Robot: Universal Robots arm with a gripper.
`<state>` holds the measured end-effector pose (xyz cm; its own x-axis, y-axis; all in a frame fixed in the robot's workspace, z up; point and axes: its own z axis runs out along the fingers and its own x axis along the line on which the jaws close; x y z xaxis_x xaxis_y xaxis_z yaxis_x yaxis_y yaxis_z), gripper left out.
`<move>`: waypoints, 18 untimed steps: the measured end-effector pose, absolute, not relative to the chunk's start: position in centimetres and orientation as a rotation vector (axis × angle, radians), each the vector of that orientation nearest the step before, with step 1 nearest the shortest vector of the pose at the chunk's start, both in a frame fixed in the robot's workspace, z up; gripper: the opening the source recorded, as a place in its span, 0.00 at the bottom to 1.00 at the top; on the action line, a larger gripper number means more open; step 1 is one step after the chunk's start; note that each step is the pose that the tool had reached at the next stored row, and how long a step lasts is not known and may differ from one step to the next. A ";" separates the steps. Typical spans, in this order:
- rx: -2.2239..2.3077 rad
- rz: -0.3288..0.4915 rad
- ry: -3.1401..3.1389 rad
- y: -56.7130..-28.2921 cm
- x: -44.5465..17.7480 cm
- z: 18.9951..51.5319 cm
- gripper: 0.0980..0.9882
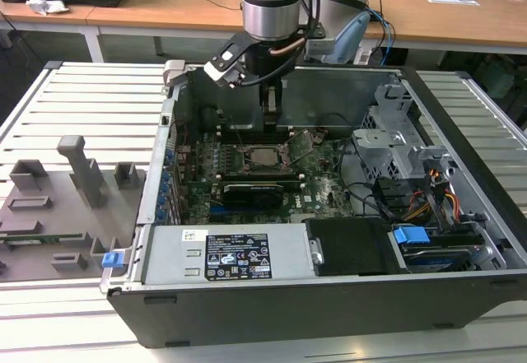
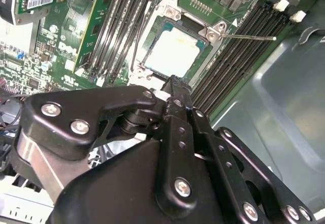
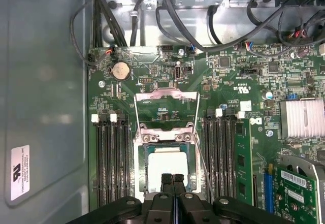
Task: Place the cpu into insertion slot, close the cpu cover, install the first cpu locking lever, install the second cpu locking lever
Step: 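Close the cpu cover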
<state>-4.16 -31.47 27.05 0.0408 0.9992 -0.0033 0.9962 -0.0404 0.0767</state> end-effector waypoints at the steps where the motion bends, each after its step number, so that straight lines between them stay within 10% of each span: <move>1: 2.224 0.078 2.135 -31.5 -4.1 27.1 0.01; 18: 2.224 0.078 2.135 -31.4 -2.5 27.1 0.01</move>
<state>-2.46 -31.45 27.08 0.0406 0.9992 -0.0035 0.9962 -0.0402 0.0766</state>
